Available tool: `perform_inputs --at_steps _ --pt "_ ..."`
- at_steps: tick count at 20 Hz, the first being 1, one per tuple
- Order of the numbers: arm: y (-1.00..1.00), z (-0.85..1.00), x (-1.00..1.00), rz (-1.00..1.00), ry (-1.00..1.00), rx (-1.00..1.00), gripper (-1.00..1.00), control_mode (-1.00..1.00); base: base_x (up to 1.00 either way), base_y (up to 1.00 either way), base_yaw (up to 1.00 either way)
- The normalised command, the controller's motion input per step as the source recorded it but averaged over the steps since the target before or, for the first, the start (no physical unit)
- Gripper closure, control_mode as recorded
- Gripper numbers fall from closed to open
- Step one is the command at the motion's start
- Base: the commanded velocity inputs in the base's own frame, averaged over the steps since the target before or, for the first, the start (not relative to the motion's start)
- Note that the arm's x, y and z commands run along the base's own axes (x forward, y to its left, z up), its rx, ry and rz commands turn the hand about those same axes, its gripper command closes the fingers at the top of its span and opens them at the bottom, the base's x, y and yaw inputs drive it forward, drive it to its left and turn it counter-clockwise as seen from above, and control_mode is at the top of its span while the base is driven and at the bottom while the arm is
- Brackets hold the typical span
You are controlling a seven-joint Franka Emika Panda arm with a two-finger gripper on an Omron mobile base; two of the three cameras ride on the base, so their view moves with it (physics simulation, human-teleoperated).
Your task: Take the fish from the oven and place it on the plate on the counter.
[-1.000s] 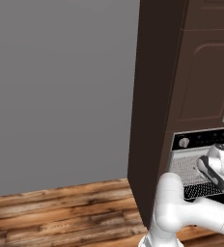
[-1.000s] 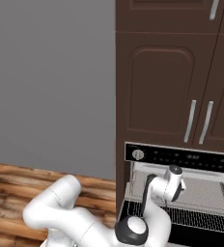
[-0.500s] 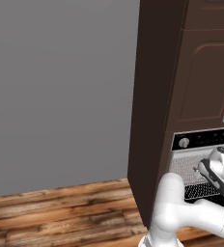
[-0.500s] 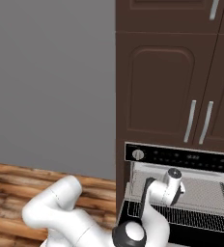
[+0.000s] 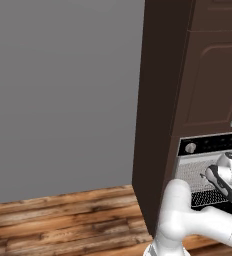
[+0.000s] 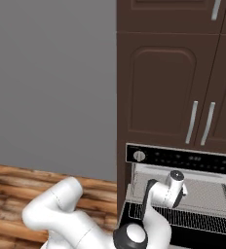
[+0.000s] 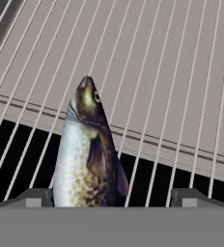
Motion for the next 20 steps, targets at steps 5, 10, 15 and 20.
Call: perform_inputs --at_steps 5,10,15,20 --pt "-0.04 -0.49 -0.41 -0.01 0.15 0.00 1.00 -1.00 0.00 0.00 0.00" --pt "-0.03 -0.59 -0.39 -0.01 0.14 0.00 1.00 -1.00 0.00 0.00 0.00" --pt "0.00 -0.42 -0.27 0.00 0.12 0.00 1.00 -1.00 0.00 0.00 0.00" --pt "0.00 -0.14 -0.21 0.00 0.05 0.00 1.00 -1.00 0.00 0.00 0.00"
